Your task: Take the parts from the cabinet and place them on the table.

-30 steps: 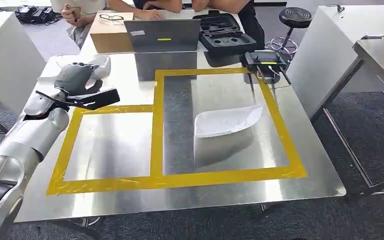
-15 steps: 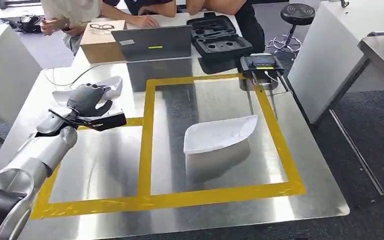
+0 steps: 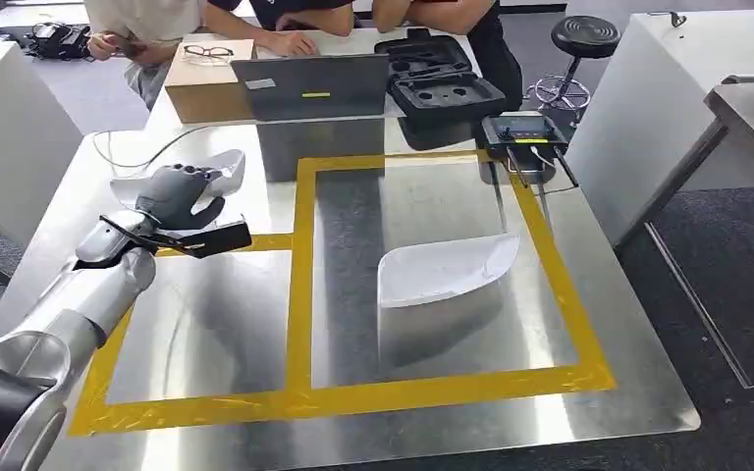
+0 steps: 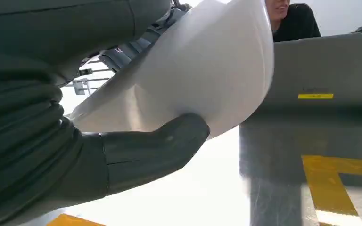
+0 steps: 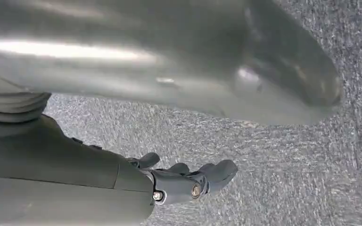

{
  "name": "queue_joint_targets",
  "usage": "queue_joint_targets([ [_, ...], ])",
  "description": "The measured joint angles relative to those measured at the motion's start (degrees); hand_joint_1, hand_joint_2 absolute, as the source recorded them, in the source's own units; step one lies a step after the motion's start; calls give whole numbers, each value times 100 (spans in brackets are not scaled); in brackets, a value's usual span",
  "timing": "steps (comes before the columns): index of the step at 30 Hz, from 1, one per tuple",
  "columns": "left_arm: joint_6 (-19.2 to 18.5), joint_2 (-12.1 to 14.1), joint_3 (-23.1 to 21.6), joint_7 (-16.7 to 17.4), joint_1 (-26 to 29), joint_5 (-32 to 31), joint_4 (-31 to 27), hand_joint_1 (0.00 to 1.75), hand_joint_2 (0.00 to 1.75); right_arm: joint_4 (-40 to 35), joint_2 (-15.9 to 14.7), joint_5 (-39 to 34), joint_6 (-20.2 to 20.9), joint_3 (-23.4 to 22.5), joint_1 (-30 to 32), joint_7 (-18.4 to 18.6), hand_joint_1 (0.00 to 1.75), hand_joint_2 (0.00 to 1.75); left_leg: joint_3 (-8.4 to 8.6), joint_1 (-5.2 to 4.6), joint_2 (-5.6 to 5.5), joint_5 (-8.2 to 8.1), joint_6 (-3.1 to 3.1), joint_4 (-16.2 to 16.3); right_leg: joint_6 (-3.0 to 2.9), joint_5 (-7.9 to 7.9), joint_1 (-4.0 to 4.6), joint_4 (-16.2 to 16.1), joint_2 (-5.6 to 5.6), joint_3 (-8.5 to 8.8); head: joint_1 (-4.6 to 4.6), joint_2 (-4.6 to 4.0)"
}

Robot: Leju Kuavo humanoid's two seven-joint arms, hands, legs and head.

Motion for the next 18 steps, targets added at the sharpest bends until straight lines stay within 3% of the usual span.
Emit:
queue_joint_targets([
  [6, 2, -7, 0, -13, 0, -2, 0, 175, 175, 0, 0, 4, 0, 0, 2, 0, 0, 0, 2, -5, 1, -3, 11, 3, 31, -2, -16, -1, 0, 0, 0, 0],
  [7, 4, -7, 0, -15, 0, -16, 0, 0, 175, 0, 0, 9, 0, 0, 2, 2, 0, 0, 3, -5, 1, -3, 11, 3, 31, -2, -18, -1, 0, 0, 0, 0],
  [11, -15, -26, 37, -72, -1, -13, -2, 0, 175, 0, 0, 11, -20, 0, 1, 22, 0, 0, 7, 4, 4, -3, 9, 3, 31, -2, -14, 1, -2, -1, 0, 0],
  [12, -17, -33, 55, -85, -1, -7, -2, 0, 0, 0, 0, 4, -31, -2, 2, 26, 0, 0, 8, 5, 5, -3, 9, 2, 31, -2, -13, 2, -2, -2, -2, 0],
  [18, 6, -136, 133, -118, -33, -133, -4, 0, 0, 0, 7, -28, -96, -24, 3, 85, 0, 0, 12, 9, 5, -1, 6, 1, 30, -3, -9, 9, -2, -3, -2, 0],
])
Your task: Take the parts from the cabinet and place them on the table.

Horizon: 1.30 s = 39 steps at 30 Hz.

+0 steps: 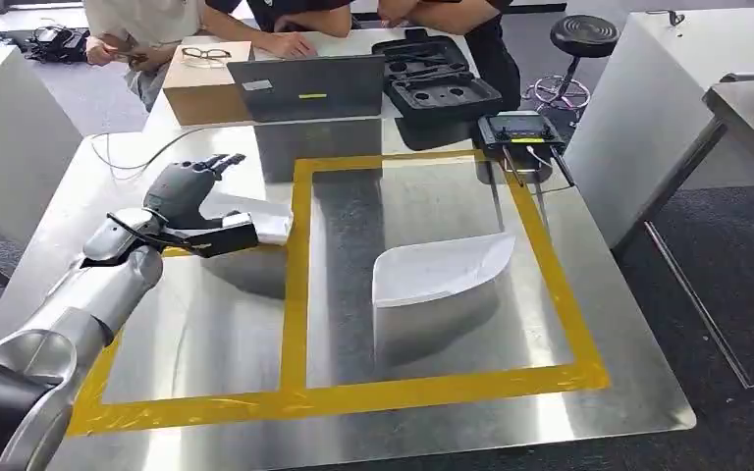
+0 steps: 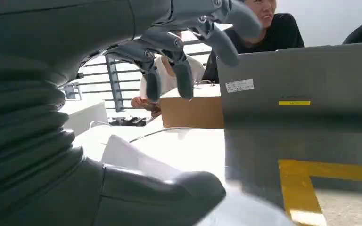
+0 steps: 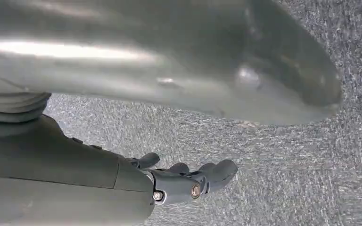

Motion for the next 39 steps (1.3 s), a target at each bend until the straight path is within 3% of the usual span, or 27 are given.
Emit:
queue_joint_targets([
  [13, -146, -59, 31, 151, -197, -144, 0, 0, 0, 2, 31, 66, 15, -9, 2, -17, 0, 0, -1, 0, 1, 3, -5, 0, 0, 0, -1, 5, 0, 1, 2, 0],
  [18, -74, -39, 63, 208, -240, -251, -7, 0, 0, 2, 70, 85, 13, -9, 1, -17, 0, 0, -12, -40, 0, -23, 64, 33, 61, 8, -28, -11, 2, 8, 0, 0],
  [19, -72, -37, 63, 210, -255, -258, -15, 0, 0, 2, 77, 85, 13, -9, 1, -17, 0, 0, 5, -27, 3, -1, 87, -16, 76, 6, -19, -18, 2, 15, 0, 0],
  [20, -72, -39, 63, 214, -259, -260, -37, 0, 0, 2, 74, 85, 13, -9, 0, -15, 0, 0, 59, 49, 31, 49, 108, -92, 97, -27, -21, 12, -10, -2, -2, 0],
  [21, -70, -52, 66, 216, -281, -262, -48, 0, 0, 2, 83, 85, 13, -9, 0, -17, 0, 0, 87, 51, 37, 59, 128, -122, 137, -156, -17, 195, -25, -76, 24, 0],
  [24, -70, -52, 72, 225, -297, -269, -46, 0, 0, 2, 83, 85, 13, -9, 5, -15, 0, 0, 79, 62, 58, 53, 134, -116, 222, -768, -88, 1548, -42, -735, 33, 0],
  [25, -70, -57, 72, 225, -286, -275, -46, 0, 0, 2, 83, 85, 13, -9, 12, -15, 0, 0, 76, 71, 59, 45, 123, -107, 247, -805, -110, 1814, -49, -878, 35, 0],
  [26, -70, -59, 72, 225, -277, -280, -46, 0, 0, 2, 85, 85, 13, -9, 12, -15, 0, 0, 76, 91, 59, 45, 103, -89, 268, -709, -133, 1770, -60, -879, 35, 0],
  [27, -70, -61, 72, 225, -277, -289, -46, 0, 0, 2, 85, 87, 13, -9, 9, -15, 0, 0, 76, 118, 59, 26, 73, -58, 294, -496, -159, 1450, -72, -735, 35, 0],
  [29, -68, -68, 79, 225, -293, -289, -48, 0, 0, 2, 83, 87, 13, -9, 4, -15, 0, 0, 71, 182, 55, -50, -32, 45, 362, 64, -219, 336, -106, -188, 37, 0],
  [30, -68, -68, 92, 232, -309, -289, -48, 0, 0, 4, 87, 90, 15, -9, -2, -13, 0, 0, 41, 179, 52, -80, -87, 72, 384, -76, -194, 180, -98, -116, 56, 0],
  [31, -68, -67, 98, 258, -326, -301, -48, 0, 0, 7, 98, 92, 18, -9, 4, -20, 0, 0, -11, 153, 49, -82, -132, 139, 281, -22, -167, 143, -56, -115, 79, 0],
  [34, -59, -90, 98, 293, -327, -383, -48, 0, 0, 7, 98, 96, 20, -9, 11, -9, 0, 0, -22, 185, 39, -7, -247, 32, 155, 13, -125, 147, -60, -165, 85, 0],
  [35, -50, -89, 98, 315, -330, -415, -48, 0, 0, 7, 98, 96, 20, -9, 4, -11, 0, 0, -46, 191, 44, -43, -263, 37, 89, 46, -152, 60, -63, -130, 83, 0],
  [37, -15, -89, 98, 356, -353, -435, -48, 0, 0, 7, 98, 98, 22, -9, 1, -26, 0, 0, -216, 185, 50, -364, -269, 454, 24, 78, -163, 26, -66, -108, 50, 0],
  [39, 13, -94, 98, 374, -377, -479, -39, 0, 0, 7, 98, 105, 22, -9, 2, -42, 0, 0, -656, 183, 48, -784, -292, 1417, 6, 84, -153, 16, -67, -118, 52, 0],
])
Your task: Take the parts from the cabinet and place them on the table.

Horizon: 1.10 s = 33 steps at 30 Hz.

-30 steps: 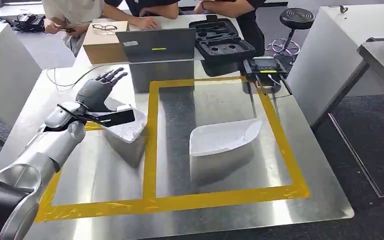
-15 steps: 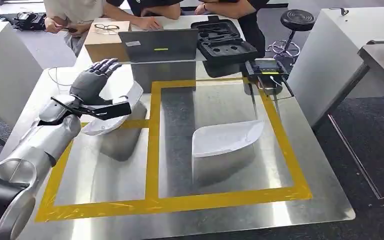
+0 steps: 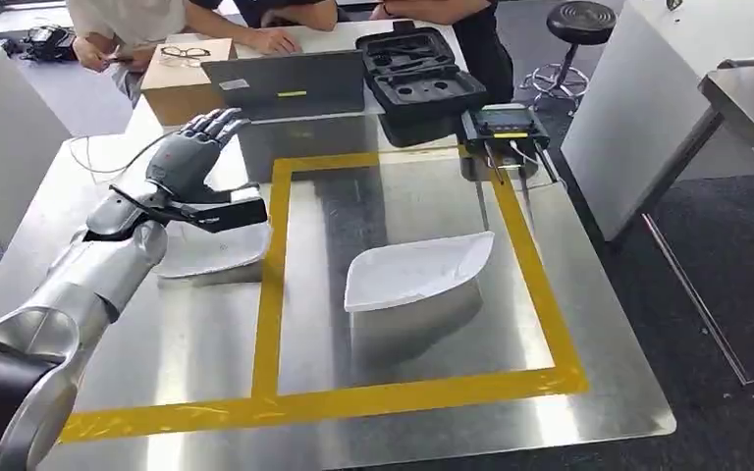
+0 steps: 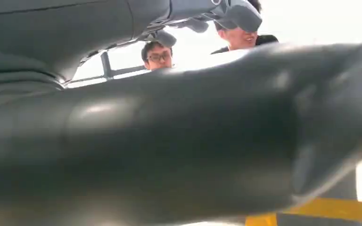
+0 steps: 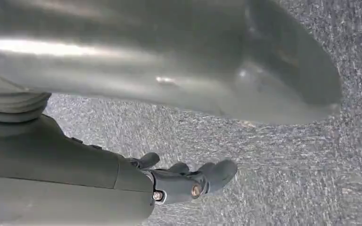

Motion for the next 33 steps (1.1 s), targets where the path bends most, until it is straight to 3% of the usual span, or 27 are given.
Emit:
queue_joint_targets([
  [1, 20, 0, 0, 17, 19, -13, 11, 0, 0, 0, 0, 9, 4, 0, 0, -24, 0, 0, -165, 1, 0, -74, -3, 360, -7, -5, 1, 7, 0, -1, -2, 0],
  [2, 31, 2, 0, 35, 34, -24, 20, 0, 0, 0, 0, 13, 9, 0, -4, -33, 0, 0, -198, 2, 1, -1, -1, 395, -8, -9, -2, 9, 0, 2, -2, 0],
  [3, 37, 2, 0, 37, 36, -33, 26, 0, 0, 0, 0, 26, 11, 0, -6, -44, 0, 0, -119, 4, 1, 180, 3, 194, -9, -12, -9, 22, 2, 3, -4, 0],
  [5, 72, 2, 0, 37, 7, -41, 24, 0, 0, 0, 0, 44, 31, 0, -14, -46, 0, 0, 318, 13, 3, 728, 2, -780, 37, -43, -42, 68, 7, 3, 0, 0],
  [6, 79, 4, 0, 39, -8, -50, 26, 0, 0, 0, -2, 44, 48, 0, -15, -48, 0, 0, 476, 17, -3, 777, -11, -1164, 81, -68, -42, 100, 10, -13, 0, 0],
  [7, 87, 7, 0, 46, -31, -55, 29, 0, 0, 0, -9, 46, 57, 0, -28, -46, 0, 0, 565, -28, -34, 751, 8, -1244, 117, -70, -3, 164, 31, -55, -7, 0],
  [10, 87, 0, 0, 52, -26, -59, 33, 0, 0, 2, -7, 50, 79, 0, -18, -41, 0, 0, 513, -49, -47, 731, 127, -1198, 220, 0, -24, 122, 32, -82, 4, 0],
  [11, 87, 2, 0, 55, -36, -59, 33, 0, 0, 2, -7, 50, 79, 0, -17, -41, 0, 0, 498, -22, -37, 766, 195, -1226, 242, -6, -28, 125, 31, -97, 7, 0],
  [12, 87, -2, 0, 53, -42, -59, 33, 0, 0, 2, -9, 50, 76, 0, -17, -41, 0, 0, 486, -20, -22, 802, 257, -1232, 262, -167, -32, 220, -4, -116, 13, 0],
  [13, 87, -9, 0, 52, -48, -59, 33, 0, 0, 2, -11, 50, 76, 0, -19, -41, 0, 0, 454, -21, -19, 832, 304, -1236, 274, -437, -31, 503, -25, -200, 26, 0],
  [15, 87, -13, 0, 52, -48, -61, 35, 0, 0, 2, -11, 52, 76, 0, -35, -44, 0, 0, 367, -44, -13, 896, 363, -1236, 290, -973, -4, 1382, -23, -492, 44, 0],
  [16, 87, -13, 0, 52, -47, -61, 42, 0, 0, 2, -13, 52, 77, 0, -37, -44, 0, 0, 307, -66, -9, 943, 380, -1234, 280, -1163, 9, 1790, -23, -604, 44, 0],
  [17, 87, -13, 0, 52, -47, -61, 42, 0, 0, 2, -11, 52, 76, 0, -34, -44, 0, 0, 251, -87, -9, 991, 392, -1234, 260, -1177, 26, 1921, -23, -582, 44, 0],
  [18, 89, -13, 0, 52, -47, -63, 42, 0, 0, 2, -11, 52, 76, 0, -33, -41, 0, 0, 200, -106, -10, 1036, 398, -1234, 222, -1062, 47, 1787, -23, -434, 44, 0],
  [20, 90, -11, 0, 55, -51, -66, 39, 0, 0, 2, -13, 52, 77, 0, -40, -44, 0, 0, 107, -147, -14, 1131, 398, -1234, 95, -679, 116, 958, -22, 177, 46, 0],
  [21, 90, -11, 0, 63, -61, -74, 39, 0, 0, 0, -18, 52, 76, 0, -55, -41, 0, 0, 73, -154, -14, 1178, 391, -1234, 6, -620, 173, 452, -21, 544, 44, 0],
  [22, 100, -11, 0, 74, -67, -79, 29, 0, 0, 2, -35, 52, 76, 0, -82, -41, 0, 0, 42, -164, -11, 1226, 359, -1244, -64, -861, 191, 72, -41, 730, 39, 0],
  [23, 103, 4, 0, 92, -73, -87, 26, 0, 0, 2, -29, 50, 77, 0, -88, -44, 0, 0, 73, -150, -2, 1275, 325, -1282, 5, -686, 214, 105, -59, 700, 31, 0],
  [25, 120, -2, 0, 92, -91, -107, 24, 0, 0, 0, -28, 44, 77, 0, -91, -41, 0, 0, 87, -128, 5, 1382, 260, -1338, -30, -645, 246, 62, -39, 637, 70, 0],
  [26, 127, 2, 0, 90, -91, -116, 24, 0, 0, 0, -29, 41, 76, 0, -87, -39, 0, 0, 83, -146, 2, 1446, 222, -1387, -69, -563, 212, 5, -42, 611, 70, 0],
  [27, 140, 29, 0, 87, -89, -118, 35, 0, 0, 2, -2, 42, 76, 0, -96, -39, 0, 0, 34, -134, -8, 1367, 208, -1347, -85, -463, 161, -49, -92, 604, 90, 0],
  [28, 146, 35, 0, 85, -94, -122, 37, 0, 0, 2, -4, 42, 77, 0, -104, -28, 0, 0, -59, -143, -12, 1025, 191, -1169, -163, -376, 151, -73, -80, 535, 74, 0],
  [29, 157, 59, 0, 87, -94, -122, 39, 0, 0, 2, -4, 42, 76, 0, -101, -22, 0, 0, -138, -128, -10, 619, 150, -786, -162, -295, 142, -72, -82, 453, 63, 0],
  [31, 175, 108, 0, 57, -74, -120, 42, 0, 0, 2, 6, 54, 77, 0, -91, -20, 0, 0, -287, -94, -10, 133, 79, 56, -156, -167, 139, -56, -83, 282, 63, 0],
  [32, 195, 163, 0, 26, -49, -114, 42, 0, 0, 2, 11, 61, 77, 0, -92, -24, 0, 0, -294, -85, -9, 110, 55, 334, -148, -109, 132, -44, -83, 196, 63, 0],
  [33, 225, 228, 0, -46, -20, -76, 42, 0, 0, 2, 24, 72, 72, 0, -94, -33, 0, 0, -202, -76, -9, 234, 36, 383, -136, -53, 121, -31, -81, 107, 63, 0],
])
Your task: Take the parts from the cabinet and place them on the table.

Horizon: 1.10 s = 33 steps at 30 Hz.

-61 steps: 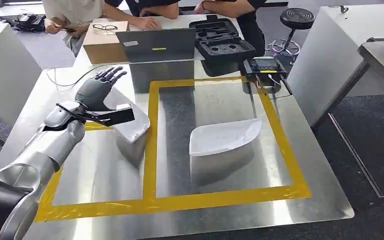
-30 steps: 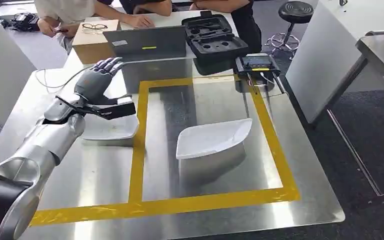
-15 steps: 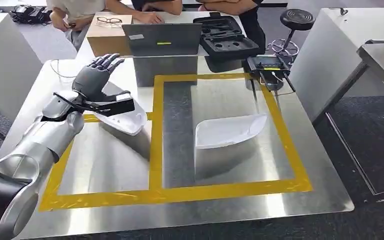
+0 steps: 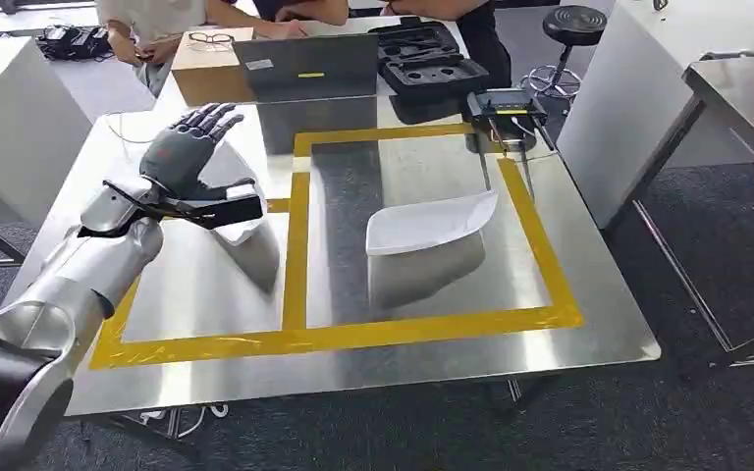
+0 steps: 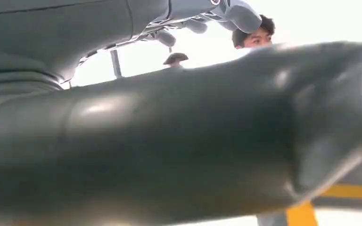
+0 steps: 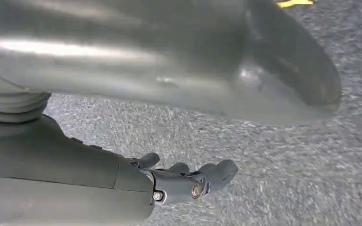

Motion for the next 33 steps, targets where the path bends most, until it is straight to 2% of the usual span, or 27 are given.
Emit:
queue_joint_targets([
  [1, 13, 48, 0, -48, 15, 17, 0, 0, 0, 0, 4, 9, -2, 0, 2, -11, 0, 0, 193, 7, 0, 185, -15, -158, 18, 50, -11, 18, 2, -82, -2, 0],
  [2, 37, 100, 2, -94, 16, 33, 0, 0, 0, 0, 17, 13, -4, 0, 3, -13, 0, 0, 495, 16, 1, 361, -22, -535, 44, 96, -25, 48, 3, -166, -2, 0],
  [3, 59, 142, 2, -105, 12, 41, -9, 0, 0, 0, 17, 11, -2, 0, 2, -17, 0, 0, 909, 26, 1, 401, -26, -1080, 83, 133, -36, 90, 2, -234, -2, 0],
  [4, 83, 159, 2, -105, 10, 41, -29, 0, 0, 0, 17, 4, 2, 0, 0, -26, 0, 0, 1224, 11, -3, 145, -19, -1530, 122, 159, -25, 118, 0, -287, -4, 0],
  [5, 103, 162, 2, -98, 21, 41, -59, 0, 0, 0, 17, 2, 9, 0, -5, -28, 0, 0, 1306, -28, -40, 97, 71, -1698, 158, 190, -22, 133, -11, -310, 9, 0],
  [8, 105, 177, 2, -32, 25, 22, -63, 0, 0, 0, 20, -28, 20, 0, -9, -33, 0, 0, 1197, -50, -35, 203, 213, -1677, 268, 354, -25, 82, -7, -325, -18, 0],
  [9, 103, 175, 2, -17, 28, 22, -63, 0, 0, 0, 20, -31, 20, 0, -1, -31, 0, 0, 1153, -5, 0, 284, 287, -1722, 303, 305, -50, 108, -2, -354, -15, 0],
  [11, 103, 168, 2, -15, 25, 20, -85, 0, 0, 2, 33, -33, 20, 0, 4, -33, 0, 0, 1023, -6, 24, 413, 365, -1739, 364, -307, -58, 565, 18, -538, -7, 0],
  [13, 103, 166, 2, 0, 27, 20, -94, 0, 0, 0, 28, -35, 20, 0, -6, -33, 0, 0, 826, -8, 24, 559, 369, -1730, 408, -909, -64, 1479, 23, -770, -7, 0],
  [14, 103, 166, 2, 2, 33, 9, -94, 0, 0, 0, 28, -39, 20, 0, -8, -35, 0, 0, 733, -8, 23, 628, 364, -1723, 415, -963, -64, 1797, 25, -811, -7, 0],
  [15, 103, 164, 2, 16, 42, 0, -94, 0, 0, 0, 31, -48, 20, 0, -7, -35, 0, 0, 643, -7, 24, 696, 355, -1713, 415, -847, -67, 1918, 25, -766, -4, 0],
  [16, 103, 161, 2, 24, 47, -5, -94, 0, 0, 0, 31, -52, 20, 0, -6, -46, 0, 0, 543, -6, 25, 763, 341, -1699, 410, -618, -70, 1821, 25, -610, -7, 0],
  [17, 103, 159, 2, 33, 46, -13, -96, 0, 0, 0, 31, -64, 20, 0, -8, -55, 0, 0, 454, -6, 24, 821, 324, -1685, 400, -407, -72, 1537, 25, -363, -7, 0],
  [18, 98, 157, 2, 37, 45, -15, -103, 0, 0, 0, 31, -74, 20, 0, -14, -68, 0, 0, 384, -6, 24, 881, 299, -1674, 380, -303, -71, 1068, 24, 6, -7, 0],
  [19, 94, 153, 2, 42, 40, -22, -118, 0, 0, 0, 28, -74, 20, 0, -31, -83, 0, 0, 353, -6, 27, 931, 265, -1657, 349, -481, -67, 523, 26, 402, -7, 0],
  [20, 89, 148, 2, 42, 22, -31, -153, 0, 0, 0, 28, -74, 20, 0, -43, -94, 0, 0, 320, -20, 31, 979, 223, -1659, 306, -741, -13, 52, 35, 666, -4, 0],
  [21, 87, 151, 2, 62, 3, -31, -166, 0, 0, 0, 28, -74, 24, 0, -31, -109, 0, 0, 369, -9, 44, 1030, 183, -1713, 258, -619, -6, 127, 56, 625, -26, 0],
  [23, 81, 120, 2, 64, -44, -35, -166, 0, 0, 0, 31, -74, 22, 0, -40, -125, 0, 0, 379, 7, 38, 1155, 110, -1774, 194, -579, 17, 101, 67, 591, 17, 0],
  [24, 76, 118, 2, 79, -39, -44, -164, 0, 0, 0, 31, -74, 24, 0, -41, -127, 0, 0, 342, -11, 33, 1187, 65, -1788, 129, -480, -33, 46, 59, 523, 13, 0],
  [25, 59, 118, 2, 83, -36, -46, -160, 0, 0, 0, 33, -70, 31, 0, -50, -127, 0, 0, 266, 9, 23, 975, 51, -1705, 87, -393, -37, 40, 30, 479, 9, 0],
  [26, 46, 118, 2, 96, -38, -48, -160, 0, 0, 0, 33, -68, 35, 0, -47, -129, 0, 0, 183, 1, 23, 608, 34, -1456, 50, -330, -34, 36, 35, 392, -15, 0],
  [28, 46, 111, 2, 110, -41, -50, -162, 0, 0, 0, 33, -44, 37, 0, -32, -129, 0, 0, 6, -1, 22, -89, 13, -544, 25, -167, -18, 38, 35, 200, -24, 0],
  [29, 46, 105, 2, 118, -39, -50, -160, 0, 0, 0, 31, -28, 39, 0, -33, -127, 0, 0, -46, -2, 23, -200, 14, -175, 17, -98, -7, 42, 35, 106, -24, 0],
  [30, 44, 98, 2, 118, -32, -55, -160, 0, 0, 0, 31, -24, 42, 0, -32, -127, 0, 0, -32, -2, 23, -124, 24, 75, 17, -20, 4, 45, 35, 6, -24, 0],
  [31, 41, 85, 2, 120, -29, -70, -160, 0, 0, 0, 31, -11, 48, 0, -32, -120, 0, 0, 85, -6, 22, 90, 45, 83, 18, 59, 16, 47, 36, -95, -24, 0],
  [32, 41, 74, 2, 129, -29, -87, -160, 0, 0, 0, 31, -3, 52, 0, -33, -107, 0, 0, 286, -19, 22, 302, 80, -97, 22, 129, 31, 50, 35, -186, -24, 0],
  [33, 39, 52, 2, 136, -30, -101, -171, 0, 0, 0, 31, 20, 57, 0, -33, -107, 0, 0, 630, -39, 20, 449, 136, -490, 26, 204, 46, 53, 36, -271, -24, 0],
])
